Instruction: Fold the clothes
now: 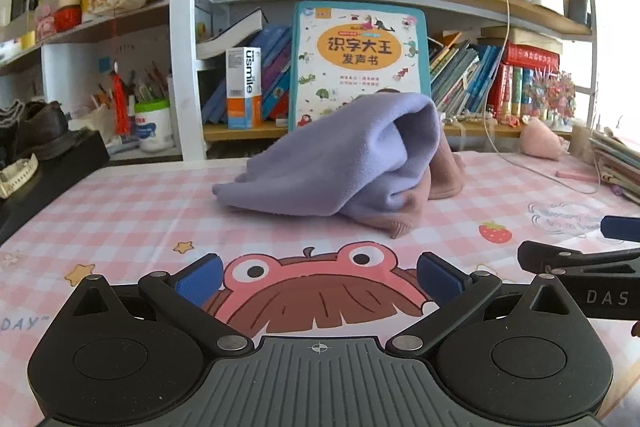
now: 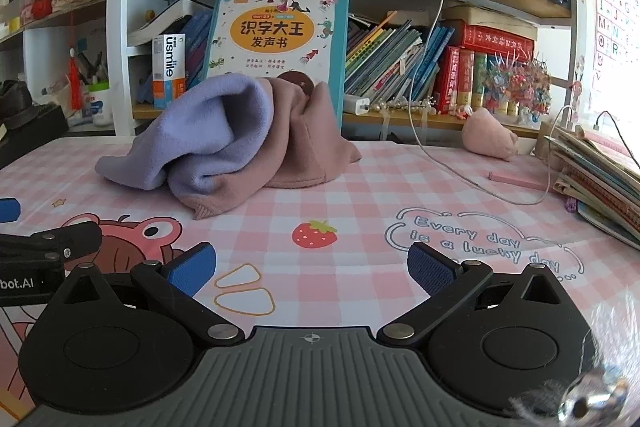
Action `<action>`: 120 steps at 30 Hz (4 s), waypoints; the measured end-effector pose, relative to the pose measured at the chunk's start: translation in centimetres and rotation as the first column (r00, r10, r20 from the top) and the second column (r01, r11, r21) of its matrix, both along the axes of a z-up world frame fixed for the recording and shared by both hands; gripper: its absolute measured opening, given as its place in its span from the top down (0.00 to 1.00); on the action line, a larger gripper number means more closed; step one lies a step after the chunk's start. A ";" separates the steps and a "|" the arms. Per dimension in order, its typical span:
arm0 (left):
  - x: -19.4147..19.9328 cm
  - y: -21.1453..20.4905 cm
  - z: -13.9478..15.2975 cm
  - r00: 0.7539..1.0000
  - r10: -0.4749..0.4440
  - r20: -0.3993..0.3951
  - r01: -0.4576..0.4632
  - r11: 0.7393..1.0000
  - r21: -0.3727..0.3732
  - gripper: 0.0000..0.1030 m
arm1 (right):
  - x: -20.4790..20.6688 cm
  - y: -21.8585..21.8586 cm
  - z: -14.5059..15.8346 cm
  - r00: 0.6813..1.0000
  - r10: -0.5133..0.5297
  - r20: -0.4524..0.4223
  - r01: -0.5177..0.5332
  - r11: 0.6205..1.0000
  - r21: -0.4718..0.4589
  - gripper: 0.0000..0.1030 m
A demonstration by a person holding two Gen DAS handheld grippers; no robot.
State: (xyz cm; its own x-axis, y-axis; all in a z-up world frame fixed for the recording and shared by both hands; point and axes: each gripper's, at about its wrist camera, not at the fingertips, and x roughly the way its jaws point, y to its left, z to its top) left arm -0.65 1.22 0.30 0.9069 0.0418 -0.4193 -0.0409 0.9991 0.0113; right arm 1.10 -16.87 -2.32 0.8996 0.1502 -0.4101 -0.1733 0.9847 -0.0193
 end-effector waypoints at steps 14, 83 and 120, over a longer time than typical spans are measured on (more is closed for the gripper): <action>-0.3 0.0 0.3 1.000 -0.016 0.008 0.016 0.997 0.070 0.00 | -0.2 -0.5 0.1 1.000 -0.024 0.018 0.024 0.999 0.022 0.00; -1.0 13.3 11.3 0.955 0.039 0.293 0.046 0.959 -0.280 0.85 | 7.1 3.7 0.4 0.898 0.391 -0.203 -0.225 0.804 0.551 0.87; -1.9 2.9 8.0 0.896 -0.429 0.113 0.439 0.893 -0.099 0.18 | 3.8 -10.3 6.4 0.999 -0.038 0.015 0.030 0.935 0.355 0.82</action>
State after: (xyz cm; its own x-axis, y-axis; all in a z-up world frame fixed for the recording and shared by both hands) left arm -2.52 4.16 8.29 0.8557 -0.4093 -0.3166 0.4018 0.9111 -0.0920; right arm 4.90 -27.17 4.12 0.9147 0.2512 -0.3166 -0.1427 0.9336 0.3285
